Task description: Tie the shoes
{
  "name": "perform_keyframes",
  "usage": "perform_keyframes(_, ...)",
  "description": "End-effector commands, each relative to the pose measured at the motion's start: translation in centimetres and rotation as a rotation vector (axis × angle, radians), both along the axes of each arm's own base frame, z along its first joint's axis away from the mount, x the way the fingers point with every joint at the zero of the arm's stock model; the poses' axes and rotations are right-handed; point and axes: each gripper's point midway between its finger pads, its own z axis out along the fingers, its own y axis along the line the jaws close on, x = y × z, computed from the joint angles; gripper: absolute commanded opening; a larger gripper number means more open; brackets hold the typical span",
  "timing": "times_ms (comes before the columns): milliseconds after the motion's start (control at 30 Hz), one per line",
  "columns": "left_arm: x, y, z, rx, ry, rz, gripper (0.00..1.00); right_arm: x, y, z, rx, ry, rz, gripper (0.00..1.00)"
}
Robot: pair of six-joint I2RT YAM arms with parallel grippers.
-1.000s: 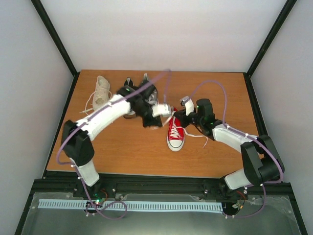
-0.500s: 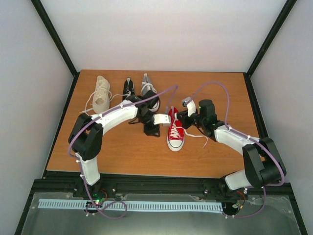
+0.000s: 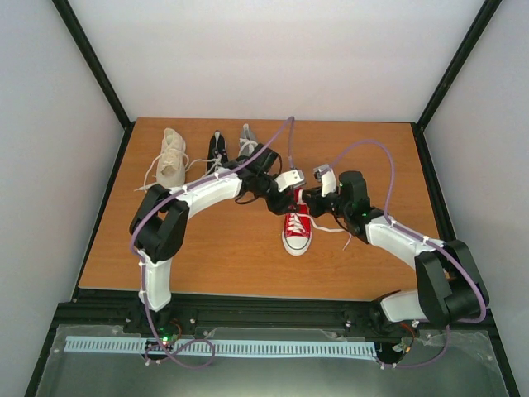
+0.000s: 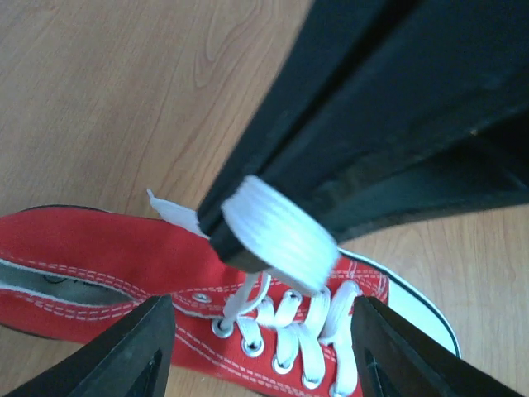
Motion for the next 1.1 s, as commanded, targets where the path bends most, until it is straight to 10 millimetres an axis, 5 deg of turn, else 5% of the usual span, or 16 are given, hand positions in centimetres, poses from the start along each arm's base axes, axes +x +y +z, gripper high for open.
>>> perform_keyframes(0, 1.2, -2.2, 1.3, -0.134, 0.035, 0.049, 0.60, 0.7, -0.1, 1.6, 0.056, -0.039, -0.042, 0.03)
perform_keyframes(233, 3.8, -1.5, 0.2, -0.130, 0.070, 0.132, 0.46, 1.4, -0.5, 1.4, 0.065, -0.007, -0.098, 0.03)
perform_keyframes(433, 3.3, -0.9, 1.2, -0.124, 0.048, 0.109, 0.54, 1.9, -0.2, 1.9, 0.042, 0.016, -0.093, 0.03)
perform_keyframes(767, 2.2, -2.0, 1.1, -0.168, 0.123, 0.028, 0.47, 2.3, 0.2, 2.4, 0.105, 0.048, -0.108, 0.03)
perform_keyframes(1067, 2.6, -2.5, 0.2, -0.151, 0.142, 0.040, 0.02, 2.2, 0.5, 2.7, 0.119, 0.058, -0.095, 0.07)
